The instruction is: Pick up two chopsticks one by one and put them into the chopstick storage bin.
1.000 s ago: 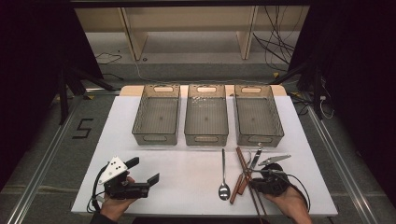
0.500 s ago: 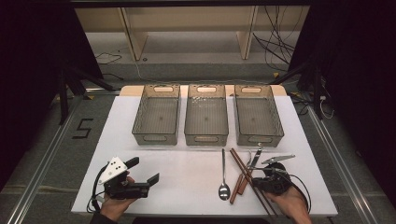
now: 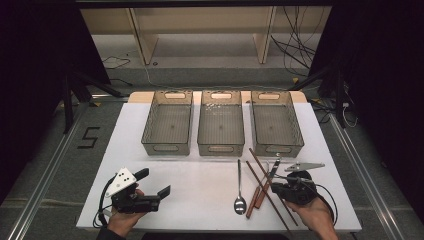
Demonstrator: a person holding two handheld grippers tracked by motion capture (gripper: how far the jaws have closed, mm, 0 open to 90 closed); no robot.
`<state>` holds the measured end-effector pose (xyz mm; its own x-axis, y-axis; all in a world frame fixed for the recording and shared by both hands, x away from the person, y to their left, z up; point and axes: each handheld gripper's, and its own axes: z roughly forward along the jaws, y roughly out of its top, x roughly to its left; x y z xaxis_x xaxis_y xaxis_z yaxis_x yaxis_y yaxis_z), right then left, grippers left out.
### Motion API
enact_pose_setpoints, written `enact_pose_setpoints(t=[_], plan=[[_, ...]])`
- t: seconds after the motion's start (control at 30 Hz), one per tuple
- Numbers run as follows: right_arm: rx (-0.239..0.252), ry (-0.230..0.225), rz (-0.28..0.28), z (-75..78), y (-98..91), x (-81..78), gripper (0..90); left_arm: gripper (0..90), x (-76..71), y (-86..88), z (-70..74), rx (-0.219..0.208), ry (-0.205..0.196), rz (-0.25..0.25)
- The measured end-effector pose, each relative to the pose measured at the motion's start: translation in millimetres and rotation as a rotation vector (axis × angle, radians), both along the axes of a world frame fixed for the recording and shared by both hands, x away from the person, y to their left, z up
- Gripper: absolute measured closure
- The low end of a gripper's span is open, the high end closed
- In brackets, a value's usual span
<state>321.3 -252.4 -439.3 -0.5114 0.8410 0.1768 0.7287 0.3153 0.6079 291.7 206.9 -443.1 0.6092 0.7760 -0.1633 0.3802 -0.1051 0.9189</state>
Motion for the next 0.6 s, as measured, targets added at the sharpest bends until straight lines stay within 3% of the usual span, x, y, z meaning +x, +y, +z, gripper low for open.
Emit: enact_pose_setpoints(t=[0.17,0.33,0.5,0.57,0.6], plan=[[0.02,-0.045,0.035,11.3,11.9,1.2,85.3,2.6,0.4,0.0,1.4,-0.001,0.004,-0.001],[0.046,-0.088,0.079,24.3,29.5,0.5,85.3,2.7,0.8,-4.5,7.7,-0.045,0.029,-0.005],[0.075,-0.124,0.119,33.5,46.6,0.1,85.3,4.1,4.4,-16.8,18.4,-0.09,0.065,-0.016],[0.101,-0.149,0.144,37.9,61.5,0.0,85.3,6.3,6.8,-26.9,24.9,-0.109,0.09,-0.018],[0.107,-0.157,0.148,38.3,65.2,-0.1,85.3,6.7,10.2,-36.1,29.7,-0.133,0.101,-0.043]])
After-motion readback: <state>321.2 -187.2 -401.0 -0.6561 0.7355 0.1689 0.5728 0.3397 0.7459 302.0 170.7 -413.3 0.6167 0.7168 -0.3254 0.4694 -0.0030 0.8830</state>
